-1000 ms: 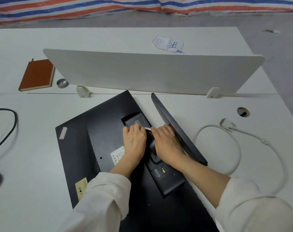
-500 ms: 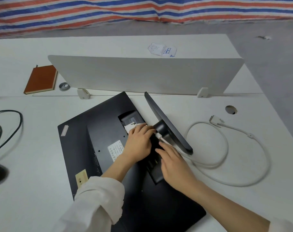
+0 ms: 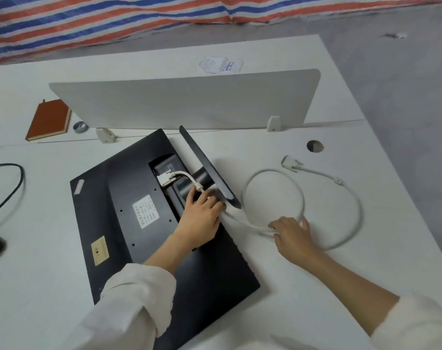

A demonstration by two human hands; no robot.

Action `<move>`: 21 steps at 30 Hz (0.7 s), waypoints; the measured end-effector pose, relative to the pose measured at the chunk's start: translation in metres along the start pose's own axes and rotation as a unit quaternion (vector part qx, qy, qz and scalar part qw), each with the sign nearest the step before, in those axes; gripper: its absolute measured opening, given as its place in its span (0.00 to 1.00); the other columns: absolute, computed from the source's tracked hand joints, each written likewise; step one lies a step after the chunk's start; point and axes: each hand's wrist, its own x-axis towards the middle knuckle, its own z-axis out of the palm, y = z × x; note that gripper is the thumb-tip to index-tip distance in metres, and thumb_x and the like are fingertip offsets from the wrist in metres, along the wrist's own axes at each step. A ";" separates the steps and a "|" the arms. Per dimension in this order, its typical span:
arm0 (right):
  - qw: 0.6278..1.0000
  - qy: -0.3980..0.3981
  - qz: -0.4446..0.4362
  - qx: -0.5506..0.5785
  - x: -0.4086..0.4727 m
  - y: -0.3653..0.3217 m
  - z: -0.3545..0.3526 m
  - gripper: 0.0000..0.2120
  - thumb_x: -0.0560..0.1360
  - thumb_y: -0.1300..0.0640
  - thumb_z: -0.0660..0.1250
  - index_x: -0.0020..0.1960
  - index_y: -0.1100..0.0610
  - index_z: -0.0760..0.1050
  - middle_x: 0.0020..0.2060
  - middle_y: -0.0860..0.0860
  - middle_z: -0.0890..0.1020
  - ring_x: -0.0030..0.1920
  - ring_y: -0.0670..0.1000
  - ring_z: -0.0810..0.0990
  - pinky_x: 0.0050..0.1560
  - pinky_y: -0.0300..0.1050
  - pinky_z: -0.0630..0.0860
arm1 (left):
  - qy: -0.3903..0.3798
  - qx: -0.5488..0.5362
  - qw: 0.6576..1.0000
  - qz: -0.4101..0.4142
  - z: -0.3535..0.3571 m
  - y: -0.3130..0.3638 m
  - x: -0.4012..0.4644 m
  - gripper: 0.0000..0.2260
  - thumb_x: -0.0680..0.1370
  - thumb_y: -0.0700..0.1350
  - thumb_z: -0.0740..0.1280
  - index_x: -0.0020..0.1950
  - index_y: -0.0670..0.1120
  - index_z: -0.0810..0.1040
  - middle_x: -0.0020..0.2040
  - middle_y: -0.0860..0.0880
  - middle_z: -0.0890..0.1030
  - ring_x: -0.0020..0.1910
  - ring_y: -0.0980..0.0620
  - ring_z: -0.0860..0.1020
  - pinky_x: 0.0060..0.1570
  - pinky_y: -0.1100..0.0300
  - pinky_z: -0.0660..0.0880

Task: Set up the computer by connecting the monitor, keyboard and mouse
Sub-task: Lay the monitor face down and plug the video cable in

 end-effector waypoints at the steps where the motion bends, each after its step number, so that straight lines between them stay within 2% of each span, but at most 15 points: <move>1: 1.000 0.015 -0.016 0.011 0.000 0.009 -0.002 0.17 0.78 0.56 0.54 0.64 0.49 0.71 0.59 0.47 0.74 0.64 0.48 0.70 0.70 0.50 0.49 | 0.010 0.001 1.000 0.000 -0.001 0.006 -0.002 0.10 0.66 0.44 0.72 0.46 0.47 0.79 0.42 0.50 0.80 0.51 0.45 0.79 0.65 0.39 0.66; 3: 0.991 0.111 -0.056 0.047 -0.001 0.020 -0.009 0.17 0.72 0.56 0.52 0.52 0.52 0.78 0.47 0.49 0.79 0.52 0.50 0.78 0.64 0.47 0.56 | 0.065 -0.017 0.998 -0.017 -0.005 0.006 -0.009 0.04 0.68 0.44 0.69 0.40 0.46 0.77 0.37 0.50 0.77 0.42 0.45 0.79 0.63 0.49 0.65; 5: 0.964 0.229 -0.091 0.097 -0.001 0.033 -0.020 0.15 0.69 0.58 0.54 0.45 0.54 0.79 0.39 0.49 0.80 0.45 0.48 0.76 0.56 0.46 0.61 | 0.139 -0.043 0.988 -0.044 -0.016 0.004 -0.016 0.04 0.69 0.44 0.63 0.37 0.45 0.76 0.34 0.51 0.76 0.37 0.48 0.78 0.57 0.55 0.64; 7: 0.940 0.296 -0.085 0.146 0.004 0.042 -0.035 0.09 0.69 0.63 0.62 0.45 0.57 0.79 0.41 0.51 0.80 0.46 0.49 0.75 0.53 0.45 0.65 | 0.186 -0.060 0.979 -0.061 -0.033 0.004 -0.016 0.06 0.70 0.45 0.61 0.36 0.45 0.76 0.33 0.52 0.77 0.35 0.49 0.76 0.53 0.57 0.65; 9: 0.925 0.320 -0.059 0.196 0.011 0.051 -0.052 0.08 0.70 0.67 0.67 0.48 0.59 0.78 0.45 0.54 0.79 0.49 0.53 0.75 0.51 0.46 0.68 | 0.206 -0.077 0.973 -0.074 -0.053 0.013 -0.004 0.07 0.69 0.46 0.62 0.36 0.45 0.76 0.32 0.52 0.76 0.34 0.50 0.75 0.50 0.59 0.64; 12: 0.930 0.289 -0.041 0.223 0.020 0.068 -0.068 0.11 0.72 0.66 0.68 0.54 0.62 0.77 0.52 0.57 0.78 0.55 0.58 0.76 0.54 0.51 0.73 | 0.181 -0.112 0.970 -0.115 -0.079 0.033 0.028 0.07 0.70 0.47 0.62 0.38 0.44 0.76 0.33 0.52 0.77 0.34 0.50 0.74 0.42 0.59 0.65; 15: 0.972 0.173 0.000 0.162 0.028 0.094 -0.070 0.19 0.75 0.63 0.63 0.66 0.59 0.70 0.64 0.55 0.72 0.65 0.57 0.70 0.64 0.52 0.67 | 0.124 -0.143 0.973 -0.132 -0.085 0.051 0.062 0.06 0.72 0.46 0.65 0.42 0.44 0.76 0.35 0.50 0.78 0.35 0.48 0.75 0.38 0.57 0.68; 18: 0.984 0.086 0.124 0.097 0.036 0.131 -0.066 0.25 0.78 0.56 0.58 0.74 0.55 0.58 0.72 0.52 0.63 0.72 0.54 0.61 0.68 0.52 0.62 | 0.074 -0.163 0.973 -0.142 -0.079 0.070 0.094 0.07 0.76 0.49 0.65 0.48 0.46 0.76 0.38 0.52 0.76 0.37 0.48 0.77 0.36 0.57 0.70; 21: 0.967 0.028 0.227 0.111 0.046 0.160 -0.065 0.26 0.79 0.50 0.57 0.74 0.55 0.55 0.71 0.55 0.63 0.71 0.57 0.60 0.65 0.55 0.65 | 0.042 -0.140 0.977 -0.154 -0.071 0.086 0.123 0.11 0.77 0.55 0.63 0.50 0.49 0.77 0.37 0.55 0.73 0.38 0.52 0.76 0.34 0.60 0.65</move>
